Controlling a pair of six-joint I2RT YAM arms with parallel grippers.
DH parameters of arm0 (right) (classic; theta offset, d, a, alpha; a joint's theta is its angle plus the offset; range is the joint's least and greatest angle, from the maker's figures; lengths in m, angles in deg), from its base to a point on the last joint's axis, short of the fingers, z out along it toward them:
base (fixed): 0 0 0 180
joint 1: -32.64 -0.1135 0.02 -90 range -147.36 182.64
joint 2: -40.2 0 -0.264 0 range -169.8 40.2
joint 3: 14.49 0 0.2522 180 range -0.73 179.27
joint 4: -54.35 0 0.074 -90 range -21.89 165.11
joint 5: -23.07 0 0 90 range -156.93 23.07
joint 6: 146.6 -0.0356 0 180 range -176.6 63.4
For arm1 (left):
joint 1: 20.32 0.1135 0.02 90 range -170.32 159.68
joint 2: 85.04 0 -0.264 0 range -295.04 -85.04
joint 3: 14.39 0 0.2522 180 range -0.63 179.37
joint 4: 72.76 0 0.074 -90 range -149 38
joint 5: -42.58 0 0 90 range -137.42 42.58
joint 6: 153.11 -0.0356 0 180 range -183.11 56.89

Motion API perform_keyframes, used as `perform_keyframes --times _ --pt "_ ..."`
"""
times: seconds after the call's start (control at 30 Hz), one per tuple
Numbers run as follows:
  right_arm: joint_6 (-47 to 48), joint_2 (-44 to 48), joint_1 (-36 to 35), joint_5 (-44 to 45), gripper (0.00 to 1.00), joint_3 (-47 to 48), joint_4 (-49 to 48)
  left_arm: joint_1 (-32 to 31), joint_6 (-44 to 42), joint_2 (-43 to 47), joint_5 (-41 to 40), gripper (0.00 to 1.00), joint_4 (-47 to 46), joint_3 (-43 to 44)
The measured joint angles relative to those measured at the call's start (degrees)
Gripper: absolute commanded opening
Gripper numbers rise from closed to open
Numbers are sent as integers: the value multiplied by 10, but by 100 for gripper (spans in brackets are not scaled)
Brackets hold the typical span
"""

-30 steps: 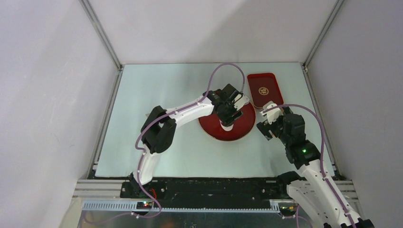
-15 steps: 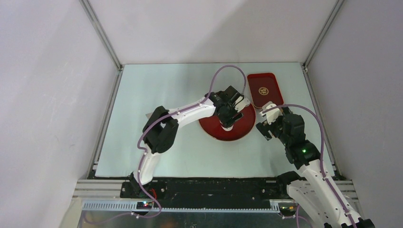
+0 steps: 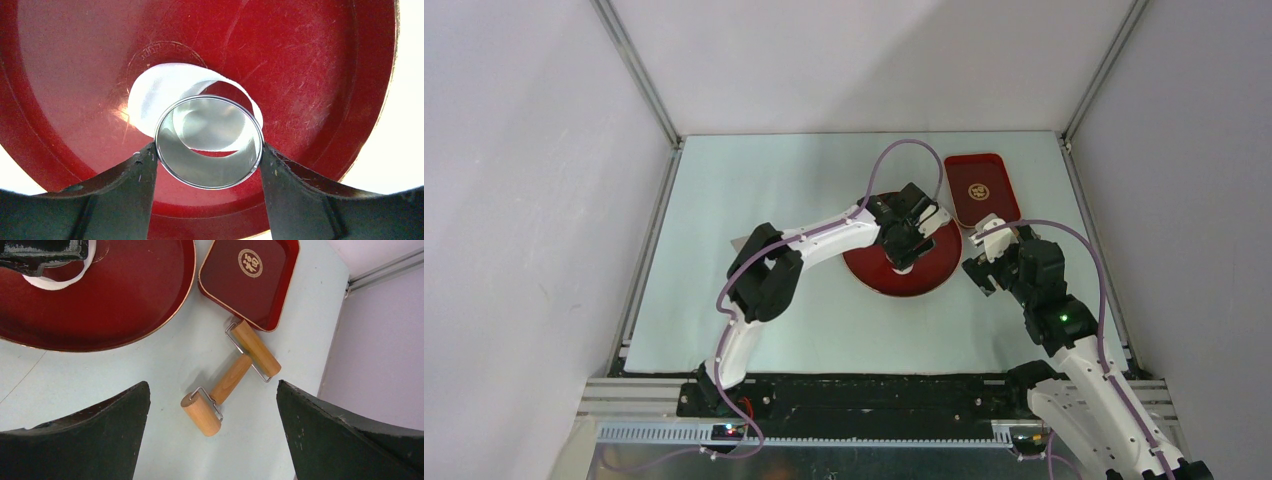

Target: Roll out the dumpling wrappers from the dough

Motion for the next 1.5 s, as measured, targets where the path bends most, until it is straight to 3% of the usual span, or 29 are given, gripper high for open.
perform_keyframes --times 0.67,1.5 --pt "0 2 -5 -9 99 0 0 -2 0 -10 -11 39 -1 7" --pt "0 3 -10 -19 99 0 1 -10 -7 -19 -26 31 -7 9"
